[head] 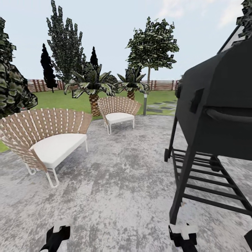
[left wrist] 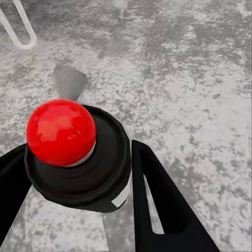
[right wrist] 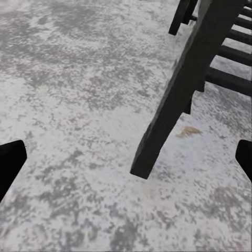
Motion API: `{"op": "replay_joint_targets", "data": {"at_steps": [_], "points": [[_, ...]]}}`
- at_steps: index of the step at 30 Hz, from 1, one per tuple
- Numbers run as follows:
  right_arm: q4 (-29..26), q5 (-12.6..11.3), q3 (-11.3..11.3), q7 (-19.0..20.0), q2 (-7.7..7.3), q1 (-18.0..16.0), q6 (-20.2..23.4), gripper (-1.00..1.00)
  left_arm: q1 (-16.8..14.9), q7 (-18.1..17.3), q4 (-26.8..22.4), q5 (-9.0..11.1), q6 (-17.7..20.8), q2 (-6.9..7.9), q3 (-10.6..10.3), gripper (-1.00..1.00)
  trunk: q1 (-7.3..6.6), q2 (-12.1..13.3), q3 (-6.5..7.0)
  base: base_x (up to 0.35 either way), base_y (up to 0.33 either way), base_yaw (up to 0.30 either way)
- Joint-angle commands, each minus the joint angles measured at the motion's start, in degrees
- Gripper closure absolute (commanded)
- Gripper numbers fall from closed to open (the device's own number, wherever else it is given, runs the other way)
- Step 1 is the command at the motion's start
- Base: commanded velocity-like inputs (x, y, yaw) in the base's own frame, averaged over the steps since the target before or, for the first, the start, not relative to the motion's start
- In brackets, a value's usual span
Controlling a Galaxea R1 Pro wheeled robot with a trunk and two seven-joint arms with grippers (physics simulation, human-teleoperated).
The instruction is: In the garden, pick up the pesticide atomizer on the floor and spray pesticide onto both trees until each tree trunk is fully covered.
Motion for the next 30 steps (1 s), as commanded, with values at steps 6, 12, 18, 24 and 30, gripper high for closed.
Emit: {"op": "replay_joint_targets", "data": {"at_steps": [6, 12, 18, 24, 30], "points": [[0.0, 0.5, 0.3, -0.6, -0.04, 0.0, -0.1, -1.0, 0.0, 0.0, 0.1, 0.1, -0.2, -0.17, 0.0, 1.0, 0.02, 0.0, -0.47, 0.319, 0.127, 0.146], [0.0, 0.5, 0.3, -0.6, 0.01, 0.0, -0.1, -1.0, -0.1, 0.0, 0.1, 0.1, -0.2, -0.18, 0.0, 1.0, 0.02, 0.0, -0.91, 0.335, 0.08, 0.157], [0.0, 0.5, 0.3, -0.6, -0.01, 0.0, -0.1, -1.0, 0.0, 0.0, 0.1, 0.1, -0.2, -0.19, 0.0, 1.0, 0.02, 0.0, -1.33, 0.336, 0.077, 0.127], [0.0, 0.4, 0.3, -0.7, -0.02, 0.0, -0.1, -1.0, -0.1, 0.0, 0.1, 0.1, -0.2, -0.19, 0.0, 1.0, 0.02, 0.0, -1.43, 0.336, 0.076, 0.018], [0.0, 0.4, 0.3, -0.8, -0.07, 0.0, -0.1, -1.0, -0.1, 0.0, 0.1, 0.1, -0.2, -0.19, 0.0, 1.0, 0.02, 0.0, -1.43, 0.336, 0.076, 0.001]]}}
